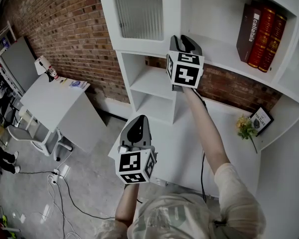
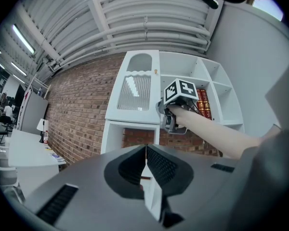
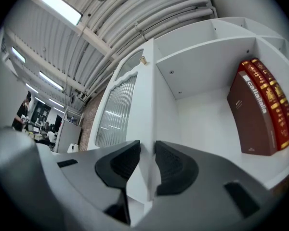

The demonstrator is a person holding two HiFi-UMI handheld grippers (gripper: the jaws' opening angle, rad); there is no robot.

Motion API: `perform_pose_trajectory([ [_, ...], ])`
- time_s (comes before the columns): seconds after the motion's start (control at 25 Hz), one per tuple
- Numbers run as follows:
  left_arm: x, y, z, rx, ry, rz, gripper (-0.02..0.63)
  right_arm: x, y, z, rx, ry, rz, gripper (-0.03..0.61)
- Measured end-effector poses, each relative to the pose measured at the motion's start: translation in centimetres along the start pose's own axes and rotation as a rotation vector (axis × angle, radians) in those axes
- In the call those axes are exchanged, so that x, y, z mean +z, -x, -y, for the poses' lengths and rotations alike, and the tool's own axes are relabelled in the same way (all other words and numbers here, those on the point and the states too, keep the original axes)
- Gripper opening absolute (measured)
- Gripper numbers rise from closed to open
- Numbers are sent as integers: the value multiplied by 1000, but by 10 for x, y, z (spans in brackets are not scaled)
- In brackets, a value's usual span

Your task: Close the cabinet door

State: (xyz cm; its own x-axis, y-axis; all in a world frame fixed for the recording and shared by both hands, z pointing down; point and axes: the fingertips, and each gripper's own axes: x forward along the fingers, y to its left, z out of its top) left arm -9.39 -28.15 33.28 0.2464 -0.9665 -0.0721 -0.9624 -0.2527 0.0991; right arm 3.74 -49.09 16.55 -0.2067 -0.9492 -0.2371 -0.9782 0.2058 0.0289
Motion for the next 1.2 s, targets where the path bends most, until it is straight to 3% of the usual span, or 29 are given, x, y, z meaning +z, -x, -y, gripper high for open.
perform_pose_trajectory([
  [0.28,9,2,9,-29,12,14,20,-1,14,3,77,-156,6,91],
  [0.4,18,2,19,-56,2,35,20,6,48,2,110,-147,37,30],
  [0.64,58,3,78,-222,4,148,20,53,157,11,168,-68,207,26],
  [0.84,71,1,147,-430,80,172,20,63,242,38,73,141,245,26],
  [0.92,61,1,171,-495,113,163,20,53,270,48,14,159,241,25],
  [1.04,33,-4,200,-561,143,116,20,17,309,72,-84,166,156,26],
  [1.2,4,-4,230,-602,89,55,20,-40,339,93,-108,123,15,25],
])
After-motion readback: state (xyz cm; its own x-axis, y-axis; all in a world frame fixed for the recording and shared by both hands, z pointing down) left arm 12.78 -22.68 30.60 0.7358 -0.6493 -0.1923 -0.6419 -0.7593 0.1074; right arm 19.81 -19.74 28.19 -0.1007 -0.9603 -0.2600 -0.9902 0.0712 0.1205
